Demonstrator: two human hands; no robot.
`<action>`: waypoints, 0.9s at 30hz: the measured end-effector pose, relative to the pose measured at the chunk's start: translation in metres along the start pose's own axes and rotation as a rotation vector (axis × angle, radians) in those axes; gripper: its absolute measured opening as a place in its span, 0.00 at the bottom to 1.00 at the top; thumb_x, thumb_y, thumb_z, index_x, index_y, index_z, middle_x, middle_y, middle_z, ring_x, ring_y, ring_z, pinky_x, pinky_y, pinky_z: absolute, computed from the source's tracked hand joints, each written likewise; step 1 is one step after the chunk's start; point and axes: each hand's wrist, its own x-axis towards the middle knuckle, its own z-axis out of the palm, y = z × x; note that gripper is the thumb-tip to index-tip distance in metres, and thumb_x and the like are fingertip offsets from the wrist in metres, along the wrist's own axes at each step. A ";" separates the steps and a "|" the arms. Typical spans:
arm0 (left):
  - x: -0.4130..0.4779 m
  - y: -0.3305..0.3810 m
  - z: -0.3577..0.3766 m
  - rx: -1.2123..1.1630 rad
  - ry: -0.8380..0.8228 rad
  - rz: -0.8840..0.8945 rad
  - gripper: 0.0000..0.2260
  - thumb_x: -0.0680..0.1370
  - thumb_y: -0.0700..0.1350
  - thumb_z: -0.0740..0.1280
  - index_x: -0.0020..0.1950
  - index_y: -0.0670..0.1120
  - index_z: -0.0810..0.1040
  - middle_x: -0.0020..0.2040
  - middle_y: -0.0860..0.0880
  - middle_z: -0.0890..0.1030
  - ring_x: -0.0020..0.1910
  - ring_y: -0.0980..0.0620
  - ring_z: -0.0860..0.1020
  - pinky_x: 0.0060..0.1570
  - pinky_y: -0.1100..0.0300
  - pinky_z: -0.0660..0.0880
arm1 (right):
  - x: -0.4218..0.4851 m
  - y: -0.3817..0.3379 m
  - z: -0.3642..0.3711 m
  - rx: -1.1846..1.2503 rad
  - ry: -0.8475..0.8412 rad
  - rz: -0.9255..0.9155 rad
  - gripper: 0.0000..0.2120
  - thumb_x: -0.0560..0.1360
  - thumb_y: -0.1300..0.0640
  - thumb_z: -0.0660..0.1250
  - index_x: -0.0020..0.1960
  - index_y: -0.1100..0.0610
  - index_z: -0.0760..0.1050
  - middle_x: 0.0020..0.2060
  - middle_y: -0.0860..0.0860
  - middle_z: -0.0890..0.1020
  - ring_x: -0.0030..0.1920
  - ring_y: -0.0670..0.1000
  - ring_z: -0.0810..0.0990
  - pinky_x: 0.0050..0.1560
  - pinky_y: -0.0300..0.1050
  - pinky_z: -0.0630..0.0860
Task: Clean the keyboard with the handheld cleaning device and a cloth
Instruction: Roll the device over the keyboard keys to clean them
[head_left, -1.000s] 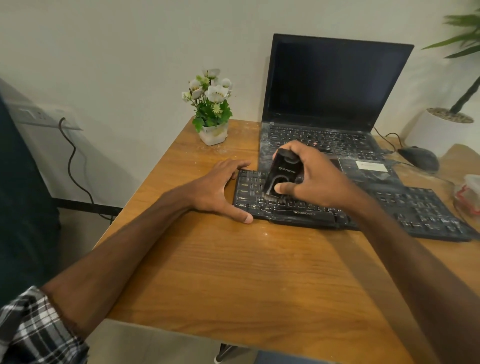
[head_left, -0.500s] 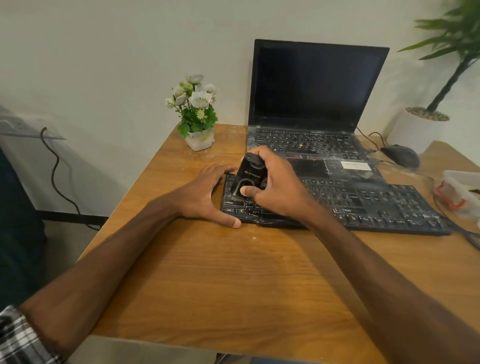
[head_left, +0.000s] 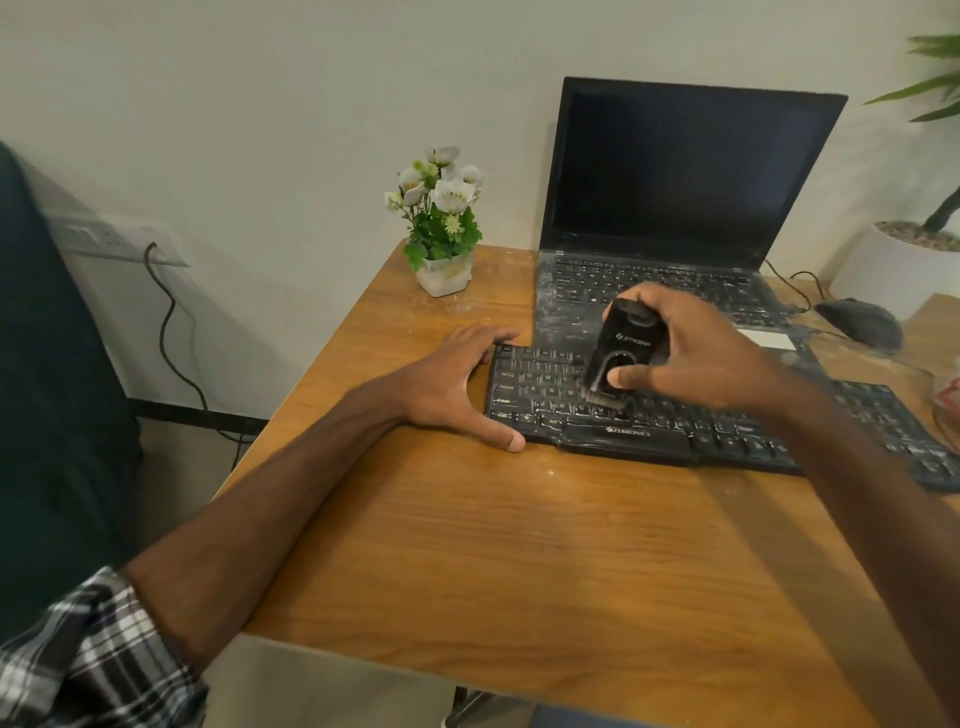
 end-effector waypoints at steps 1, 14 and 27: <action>0.000 0.000 0.000 -0.004 0.001 -0.001 0.61 0.57 0.71 0.79 0.84 0.57 0.54 0.72 0.61 0.61 0.70 0.57 0.63 0.74 0.52 0.66 | 0.001 0.000 0.005 -0.016 -0.001 -0.006 0.28 0.68 0.62 0.80 0.62 0.52 0.71 0.52 0.47 0.80 0.52 0.48 0.82 0.49 0.46 0.82; 0.003 -0.003 0.002 -0.033 0.041 0.043 0.58 0.61 0.63 0.84 0.84 0.54 0.55 0.73 0.58 0.63 0.70 0.57 0.63 0.71 0.57 0.65 | 0.013 -0.030 0.058 -0.003 0.073 -0.127 0.29 0.68 0.62 0.79 0.64 0.52 0.70 0.51 0.44 0.78 0.51 0.44 0.79 0.48 0.40 0.79; 0.007 -0.005 0.005 -0.077 0.093 0.062 0.60 0.57 0.70 0.83 0.81 0.58 0.55 0.77 0.55 0.66 0.75 0.50 0.66 0.74 0.41 0.68 | 0.022 -0.038 0.090 0.276 0.224 -0.194 0.26 0.69 0.62 0.79 0.62 0.54 0.72 0.50 0.44 0.80 0.51 0.38 0.80 0.47 0.31 0.78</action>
